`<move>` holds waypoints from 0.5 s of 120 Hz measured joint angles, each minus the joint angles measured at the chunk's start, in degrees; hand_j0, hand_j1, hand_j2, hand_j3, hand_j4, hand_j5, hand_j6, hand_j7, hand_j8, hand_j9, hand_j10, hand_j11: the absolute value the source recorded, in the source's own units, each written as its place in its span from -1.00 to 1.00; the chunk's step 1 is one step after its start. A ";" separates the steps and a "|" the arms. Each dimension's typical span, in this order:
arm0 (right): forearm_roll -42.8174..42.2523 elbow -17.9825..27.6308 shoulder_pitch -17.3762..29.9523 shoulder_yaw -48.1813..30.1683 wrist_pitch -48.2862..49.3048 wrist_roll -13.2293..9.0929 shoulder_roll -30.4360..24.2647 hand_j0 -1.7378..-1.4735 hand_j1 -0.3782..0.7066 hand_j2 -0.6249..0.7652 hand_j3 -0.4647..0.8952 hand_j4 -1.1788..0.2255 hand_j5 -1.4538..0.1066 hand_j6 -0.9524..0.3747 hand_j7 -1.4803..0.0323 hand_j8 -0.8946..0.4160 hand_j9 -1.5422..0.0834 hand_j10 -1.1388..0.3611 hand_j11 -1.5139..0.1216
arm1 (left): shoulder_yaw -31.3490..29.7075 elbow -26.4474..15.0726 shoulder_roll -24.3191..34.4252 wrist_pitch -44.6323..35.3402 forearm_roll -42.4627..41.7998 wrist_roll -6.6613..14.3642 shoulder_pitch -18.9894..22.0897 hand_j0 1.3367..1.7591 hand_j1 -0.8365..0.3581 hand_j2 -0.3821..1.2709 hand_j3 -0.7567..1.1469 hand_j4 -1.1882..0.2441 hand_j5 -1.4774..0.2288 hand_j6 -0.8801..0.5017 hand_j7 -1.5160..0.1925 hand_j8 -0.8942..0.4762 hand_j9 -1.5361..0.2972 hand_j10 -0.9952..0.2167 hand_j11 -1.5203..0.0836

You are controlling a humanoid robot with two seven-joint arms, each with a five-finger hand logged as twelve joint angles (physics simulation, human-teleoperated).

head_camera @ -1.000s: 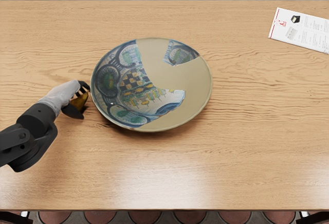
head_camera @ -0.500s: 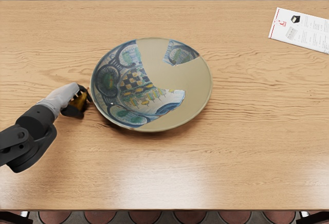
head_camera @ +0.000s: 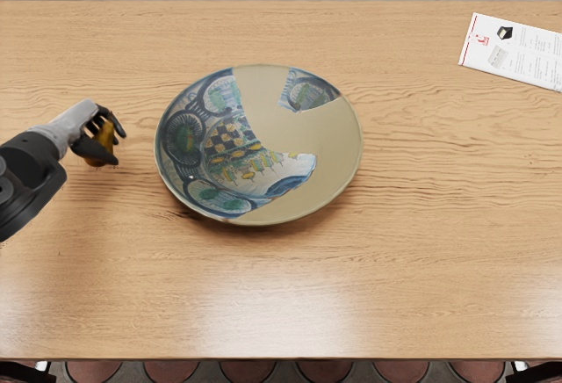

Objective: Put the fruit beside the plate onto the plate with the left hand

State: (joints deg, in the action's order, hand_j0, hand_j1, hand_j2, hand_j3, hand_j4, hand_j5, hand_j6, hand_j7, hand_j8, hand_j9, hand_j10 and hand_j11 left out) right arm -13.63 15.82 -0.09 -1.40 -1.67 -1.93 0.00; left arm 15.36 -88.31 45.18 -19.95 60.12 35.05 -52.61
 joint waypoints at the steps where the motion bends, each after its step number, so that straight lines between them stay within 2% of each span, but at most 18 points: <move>1: 0.00 0.00 0.00 0.00 0.00 0.00 0.00 -0.40 -0.95 -0.10 -0.32 0.68 0.86 0.44 0.96 0.37 0.90 0.52 0.85 | -0.02 0.10 0.00 0.05 -0.45 0.00 -0.30 0.49 -0.15 -0.28 -0.20 -0.35 -0.38 -0.72 -0.33 -0.46 -0.37 -0.22 -0.30; 11: 0.00 0.00 0.00 0.00 0.00 0.00 0.00 -0.40 -0.95 -0.10 -0.32 0.68 0.86 0.44 0.96 0.37 0.90 0.52 0.85 | 0.07 1.20 0.77 2.64 -4.79 0.00 -3.40 0.49 -0.15 -0.28 -0.20 -0.35 -0.38 -0.72 -0.34 -0.47 -0.37 -0.23 -0.30; 29: 0.00 0.00 0.00 0.01 0.01 0.00 0.00 -0.40 -0.95 -0.10 -0.32 0.68 0.86 0.44 0.96 0.37 0.90 0.52 0.85 | 0.19 2.54 1.43 6.95 -10.39 -0.02 -6.17 0.49 -0.16 -0.26 -0.20 -0.35 -0.40 -0.71 -0.35 -0.46 -0.38 -0.22 -0.31; 50: 0.00 0.00 0.00 0.01 0.00 0.00 0.00 -0.40 -0.95 -0.10 -0.32 0.68 0.86 0.44 0.96 0.37 0.90 0.52 0.85 | 0.29 4.66 2.02 15.12 -18.42 -0.02 -12.81 0.49 -0.17 -0.24 -0.20 -0.35 -0.40 -0.70 -0.35 -0.45 -0.38 -0.20 -0.31; 60: 0.00 0.00 0.00 0.00 0.00 0.00 0.00 -0.40 -0.95 -0.10 -0.32 0.68 0.86 0.44 0.96 0.37 0.90 0.52 0.85 | 0.31 5.52 1.95 18.36 -21.45 -0.03 -14.53 0.49 -0.17 -0.24 -0.20 -0.35 -0.41 -0.70 -0.35 -0.45 -0.38 -0.20 -0.31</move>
State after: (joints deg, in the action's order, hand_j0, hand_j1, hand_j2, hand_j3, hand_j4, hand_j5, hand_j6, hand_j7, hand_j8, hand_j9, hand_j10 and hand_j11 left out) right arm -13.63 15.82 -0.09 -1.40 -1.67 -1.93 0.00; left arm 15.66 -82.78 47.13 -1.59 38.68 35.02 -67.14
